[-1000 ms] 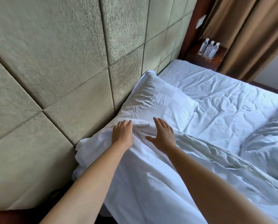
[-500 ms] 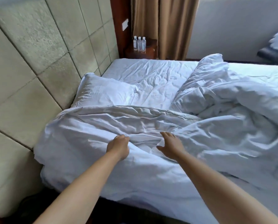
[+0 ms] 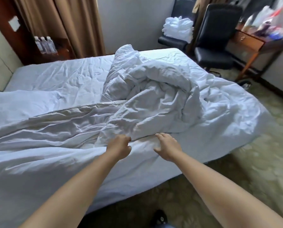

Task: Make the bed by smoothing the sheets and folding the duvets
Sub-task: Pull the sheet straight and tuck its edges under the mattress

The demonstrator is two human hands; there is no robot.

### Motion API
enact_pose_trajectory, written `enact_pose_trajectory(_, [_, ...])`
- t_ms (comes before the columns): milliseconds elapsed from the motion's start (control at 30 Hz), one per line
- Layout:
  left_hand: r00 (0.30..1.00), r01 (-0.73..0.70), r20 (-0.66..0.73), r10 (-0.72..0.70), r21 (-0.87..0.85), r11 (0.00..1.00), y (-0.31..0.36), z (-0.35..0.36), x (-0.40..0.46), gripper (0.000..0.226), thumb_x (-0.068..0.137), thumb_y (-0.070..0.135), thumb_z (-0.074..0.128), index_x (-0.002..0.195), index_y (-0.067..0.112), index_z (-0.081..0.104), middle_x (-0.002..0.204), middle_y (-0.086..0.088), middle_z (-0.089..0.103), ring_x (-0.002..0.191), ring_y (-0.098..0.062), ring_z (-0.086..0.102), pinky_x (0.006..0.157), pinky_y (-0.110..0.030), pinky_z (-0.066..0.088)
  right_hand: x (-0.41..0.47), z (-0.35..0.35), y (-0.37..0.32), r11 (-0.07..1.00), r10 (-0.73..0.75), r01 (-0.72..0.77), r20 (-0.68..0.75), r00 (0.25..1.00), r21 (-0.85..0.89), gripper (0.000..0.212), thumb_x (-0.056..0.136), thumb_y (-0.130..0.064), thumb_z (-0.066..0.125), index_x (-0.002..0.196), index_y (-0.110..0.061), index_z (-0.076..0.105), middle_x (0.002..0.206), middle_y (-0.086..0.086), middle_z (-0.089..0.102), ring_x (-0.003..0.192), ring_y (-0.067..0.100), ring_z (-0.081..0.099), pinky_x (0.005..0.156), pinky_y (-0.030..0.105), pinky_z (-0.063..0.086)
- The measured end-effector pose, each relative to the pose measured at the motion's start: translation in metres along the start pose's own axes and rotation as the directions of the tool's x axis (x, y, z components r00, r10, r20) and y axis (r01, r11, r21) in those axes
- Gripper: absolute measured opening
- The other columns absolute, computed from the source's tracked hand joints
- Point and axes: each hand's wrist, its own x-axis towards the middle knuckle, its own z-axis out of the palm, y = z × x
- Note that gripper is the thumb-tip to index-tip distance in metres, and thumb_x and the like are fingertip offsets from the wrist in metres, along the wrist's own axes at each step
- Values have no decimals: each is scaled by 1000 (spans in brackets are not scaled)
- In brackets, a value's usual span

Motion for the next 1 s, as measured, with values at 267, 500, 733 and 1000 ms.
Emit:
enact_pose_trajectory(267, [967, -230, 122, 222, 58, 971, 144, 31, 46, 48, 88, 33, 58, 134, 23, 51, 137, 1, 48, 127, -21, 44, 98, -33, 43, -35, -28, 141, 992, 123, -122, -27, 992, 22, 69, 94, -41, 53, 151, -20, 22, 157, 3, 22, 145, 18, 17, 116, 35, 17])
enact_pose_trajectory(500, [935, -311, 200, 294, 57, 949, 319, 78, 110, 53, 88, 31, 61, 138, 20, 47, 139, -2, 45, 128, -21, 44, 102, -31, 40, -29, -67, 307, 987, 156, -156, -6, 988, 36, 70, 93, -43, 52, 151, -21, 20, 156, 2, 22, 145, 20, 16, 117, 37, 17])
enact_pose_trajectory(733, [949, -264, 188, 254, 27, 964, 450, 89, 169, 50, 88, 24, 59, 137, 23, 49, 141, 0, 45, 130, -20, 42, 101, -31, 40, 3, -139, 453, 982, 179, -180, 9, 984, 53, 68, 92, -42, 54, 150, -20, 24, 153, 1, 27, 143, 21, 22, 114, 38, 23])
enact_pose_trajectory(1000, [961, -218, 183, 209, 28, 976, 551, 110, 308, 54, 85, 14, 54, 138, 24, 48, 141, -1, 44, 129, -22, 44, 100, -33, 42, 101, -182, 581, 988, 153, -153, 18, 988, -2, 70, 92, -40, 55, 151, -21, 23, 155, 2, 24, 144, 20, 20, 114, 37, 22])
